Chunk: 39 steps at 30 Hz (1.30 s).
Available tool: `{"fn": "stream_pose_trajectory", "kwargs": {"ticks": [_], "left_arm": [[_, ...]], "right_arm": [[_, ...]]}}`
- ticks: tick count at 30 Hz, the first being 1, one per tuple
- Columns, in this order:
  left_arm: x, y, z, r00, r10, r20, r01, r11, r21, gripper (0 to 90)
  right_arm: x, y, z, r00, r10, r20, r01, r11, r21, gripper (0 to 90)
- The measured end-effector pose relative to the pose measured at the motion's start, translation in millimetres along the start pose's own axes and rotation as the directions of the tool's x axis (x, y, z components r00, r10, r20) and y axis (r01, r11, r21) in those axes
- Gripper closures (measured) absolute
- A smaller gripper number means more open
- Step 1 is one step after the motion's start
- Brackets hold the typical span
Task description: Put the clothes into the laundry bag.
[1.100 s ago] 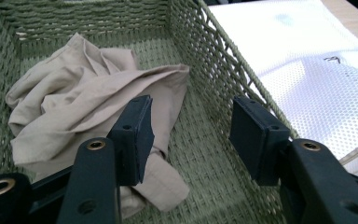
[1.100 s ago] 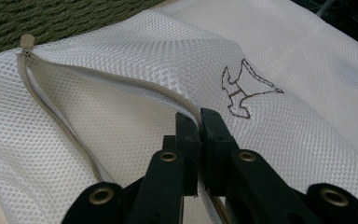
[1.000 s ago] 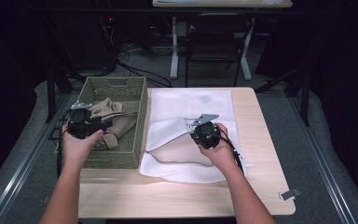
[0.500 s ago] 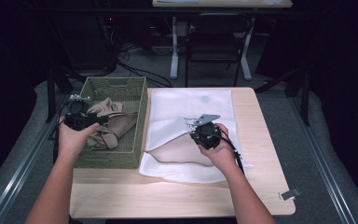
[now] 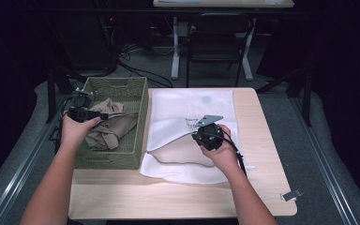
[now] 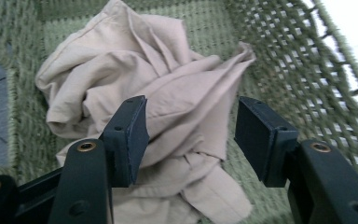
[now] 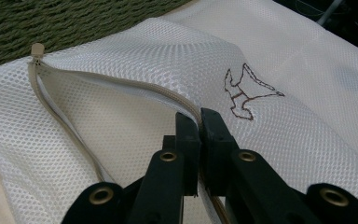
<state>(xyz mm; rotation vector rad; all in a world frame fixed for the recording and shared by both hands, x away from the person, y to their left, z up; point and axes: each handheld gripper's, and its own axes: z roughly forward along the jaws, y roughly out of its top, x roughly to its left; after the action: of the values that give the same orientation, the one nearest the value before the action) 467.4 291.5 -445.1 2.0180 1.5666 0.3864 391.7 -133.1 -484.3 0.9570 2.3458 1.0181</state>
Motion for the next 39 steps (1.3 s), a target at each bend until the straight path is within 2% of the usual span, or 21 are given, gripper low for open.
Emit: {"fn": "stream_pose_trajectory", "kwargs": {"ticks": [7,11,12,15,22,25,26,33,34,38,39], "left_arm": [[3.8,4.3,9.1,0.9998,-0.009,-0.019,0.009,0.9999,0.014,41.1],[7.3,5.4,15.7,0.9992,-0.019,-0.034,0.021,0.9992,0.034,39.9],[8.4,5.7,19.1,0.9992,-0.021,-0.035,0.022,0.9983,0.054,39.8],[9.2,5.8,22.6,0.9990,-0.026,-0.037,0.028,0.9978,0.061,38.5],[13.9,8.2,32.3,0.9971,-0.060,-0.048,0.063,0.9946,0.082,33.2],[14.6,8.2,34.7,0.9961,-0.061,-0.064,0.066,0.9943,0.083,31.8],[15.3,8.1,37.2,0.9946,-0.061,-0.084,0.069,0.9939,0.087,31.4],[19.3,7.1,38.0,0.9918,-0.050,-0.118,0.062,0.9929,0.101,29.8],[20.5,6.8,37.3,0.9895,-0.059,-0.132,0.073,0.9925,0.098,29.3],[27.2,5.7,34.2,0.9871,-0.084,-0.137,0.098,0.9902,0.100,25.7],[29.2,5.4,33.6,0.9881,-0.095,-0.121,0.108,0.9886,0.106,25.2]], "right_arm": [[0.7,-0.2,0.8,1.0000,-0.006,-0.001,0.006,1.000,0.001,86.9],[0.8,-0.3,0.9,1.0000,-0.007,-0.002,0.007,1.000,0.001,86.9],[0.7,-0.4,1.0,1.0000,-0.007,-0.003,0.007,1.000,0.000,86.9],[0.8,-0.5,1.1,1.0000,-0.007,-0.003,0.007,1.000,0.001,86.9],[1.3,-0.6,1.1,1.0000,-0.006,-0.003,0.006,1.000,0.002,86.9],[1.2,-0.7,1.2,1.0000,-0.006,-0.003,0.006,1.000,0.002,86.9],[1.3,-0.8,1.3,1.0000,-0.006,-0.004,0.006,1.000,0.003,86.9],[1.2,-1.0,1.5,1.0000,-0.006,-0.005,0.006,1.000,0.002,86.9],[1.2,-1.0,1.5,1.0000,-0.006,-0.006,0.006,1.000,0.003,86.9],[1.5,-1.0,1.7,1.0000,-0.006,-0.005,0.006,1.000,0.003,86.9],[1.5,-1.0,1.7,1.0000,-0.006,-0.004,0.006,1.000,0.003,86.9]]}}
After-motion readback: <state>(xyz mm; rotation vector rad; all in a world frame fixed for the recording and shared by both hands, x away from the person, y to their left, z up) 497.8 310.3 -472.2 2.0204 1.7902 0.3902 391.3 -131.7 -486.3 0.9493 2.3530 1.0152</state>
